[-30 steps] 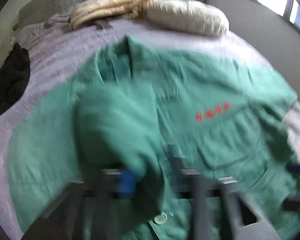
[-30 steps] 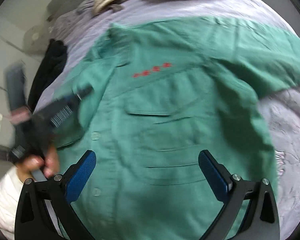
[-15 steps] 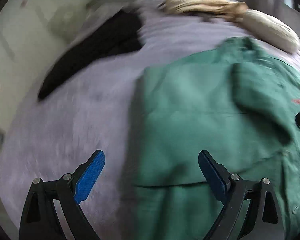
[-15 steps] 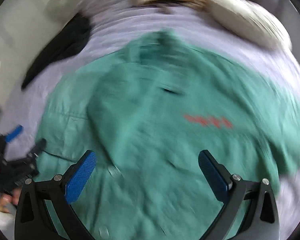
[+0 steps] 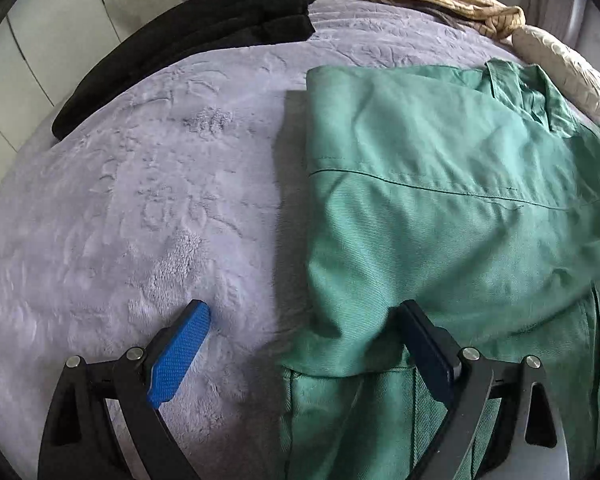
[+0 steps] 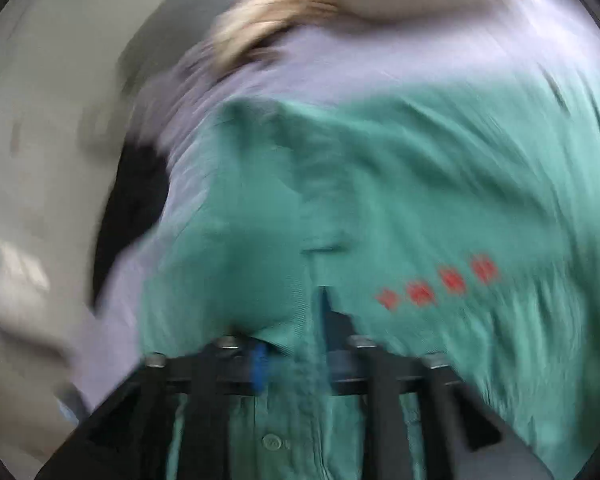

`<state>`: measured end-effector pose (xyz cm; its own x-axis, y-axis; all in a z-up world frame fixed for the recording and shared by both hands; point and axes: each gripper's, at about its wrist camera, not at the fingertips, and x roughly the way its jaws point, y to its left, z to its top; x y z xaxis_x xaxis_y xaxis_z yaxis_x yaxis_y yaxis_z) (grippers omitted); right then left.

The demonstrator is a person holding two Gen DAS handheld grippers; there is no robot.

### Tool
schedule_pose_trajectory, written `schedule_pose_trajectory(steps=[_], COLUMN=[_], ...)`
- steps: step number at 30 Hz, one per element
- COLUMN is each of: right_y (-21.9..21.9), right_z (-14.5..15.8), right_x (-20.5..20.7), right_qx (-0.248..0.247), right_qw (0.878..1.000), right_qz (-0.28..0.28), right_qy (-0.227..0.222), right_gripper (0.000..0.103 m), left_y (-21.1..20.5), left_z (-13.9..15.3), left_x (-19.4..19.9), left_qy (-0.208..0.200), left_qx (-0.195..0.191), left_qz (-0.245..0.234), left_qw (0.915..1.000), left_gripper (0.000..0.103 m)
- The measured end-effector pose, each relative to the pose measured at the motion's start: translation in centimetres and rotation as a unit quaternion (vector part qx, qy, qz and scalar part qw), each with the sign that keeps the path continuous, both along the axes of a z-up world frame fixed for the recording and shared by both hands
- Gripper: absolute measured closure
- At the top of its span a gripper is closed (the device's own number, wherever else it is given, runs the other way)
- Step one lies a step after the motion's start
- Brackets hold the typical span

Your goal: Fold large clothes

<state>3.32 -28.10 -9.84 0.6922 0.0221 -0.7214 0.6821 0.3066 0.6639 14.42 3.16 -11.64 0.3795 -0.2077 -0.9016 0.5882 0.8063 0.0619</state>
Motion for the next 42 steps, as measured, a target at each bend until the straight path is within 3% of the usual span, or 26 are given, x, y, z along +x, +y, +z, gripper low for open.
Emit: schedule_pose_trajectory(steps=[1,3,5,7,9,11,12,13,14,15,16,19,21,25,27,29,32,34,36,42], right_y=[-0.5,-0.7,-0.6,-0.7,-1.0,-1.2,-1.6,-1.7,-1.7,-1.8,-1.8,-1.6,-1.7,-2.6,-2.6,-2.4,-1.6,-0.9,0.1,5.0], right_z=[-1.0,-1.9,-1.7,-1.5,-1.5,-1.6,-1.7,-1.6,-1.5,-1.4,-0.9,1.7,2.5,-2.4,-2.8,-2.2,-0.8,0.1,0.9,1.0], right_x=[-1.6,-4.0,-4.8,-4.6,-4.3,-3.7,-3.1,-3.0,-2.3,-1.4,-0.8,0.7,0.7,-0.2,-1.4,-2.6,-4.1,-4.7,-5.5,-3.9], right_qx=[0.037,0.085,0.087,0.079,0.075,0.074,0.074,0.072,0.067,0.060,0.045,-0.006,-0.033,0.022,0.035,0.032,0.021,0.016,0.019,0.071], right_qw=[0.999,0.992,0.992,0.994,0.995,0.995,0.996,0.996,0.997,0.998,0.999,0.999,0.998,0.998,0.999,0.999,0.998,0.998,0.998,0.994], right_qz=[-0.028,-0.062,-0.059,-0.047,-0.039,-0.040,-0.040,-0.038,-0.030,-0.011,0.008,0.051,0.061,0.040,0.023,0.015,0.021,0.026,0.031,0.085], right_qy=[-0.019,-0.066,-0.066,-0.059,-0.056,-0.049,-0.044,-0.037,-0.027,-0.003,0.017,-0.002,0.006,0.050,0.030,0.035,0.053,0.054,0.046,-0.002], right_gripper=[0.028,0.028,0.028,0.028,0.028,0.028,0.028,0.036,0.047,0.089,0.098,0.098,0.098,0.098,0.098,0.090,0.080,0.056,0.043,0.043], left_y=[-0.5,-0.4,-0.1,-1.0,-2.5,-3.9,-4.3,-4.7,-4.9,-5.2,-5.2,-4.5,-4.8,-5.7,-5.2,-4.1,-2.3,-1.4,-0.9,-0.8], left_z=[0.1,1.4,3.5,4.2,3.1,0.9,0.0,-0.5,-0.5,-0.3,0.2,1.8,0.9,-0.4,0.2,0.8,1.9,2.9,3.8,4.1], left_x=[0.7,1.4,2.4,4.5,6.9,9.2,10.2,10.8,11.1,11.2,11.1,10.4,10.1,10.7,11.3,12.1,12.1,10.6,8.5,2.3], left_qy=[0.008,0.021,0.019,0.021,0.026,0.061,0.084,0.104,0.111,0.117,0.109,0.067,0.062,0.057,0.036,0.021,0.057,0.070,0.089,0.118], left_qx=[0.003,-0.017,-0.058,-0.071,-0.055,-0.038,-0.039,-0.054,-0.066,-0.076,-0.080,-0.096,-0.077,-0.047,-0.031,-0.013,-0.031,-0.038,-0.054,-0.062], left_qz=[0.000,-0.002,-0.006,-0.014,-0.018,-0.005,0.003,0.010,0.011,0.008,0.012,0.000,-0.015,-0.020,0.020,0.051,0.052,0.036,0.011,-0.053], left_qw=[1.0000,0.9996,0.9981,0.9972,0.9980,0.9974,0.9957,0.9931,0.9915,0.9902,0.9908,0.9931,0.9950,0.9971,0.9987,0.9984,0.9965,0.9962,0.9946,0.9896], left_gripper=[0.008,0.008,0.008,0.008,0.008,0.008,0.019,0.045,0.063,0.099,0.099,0.099,0.099,0.098,0.098,0.098,0.098,0.098,0.098,0.098])
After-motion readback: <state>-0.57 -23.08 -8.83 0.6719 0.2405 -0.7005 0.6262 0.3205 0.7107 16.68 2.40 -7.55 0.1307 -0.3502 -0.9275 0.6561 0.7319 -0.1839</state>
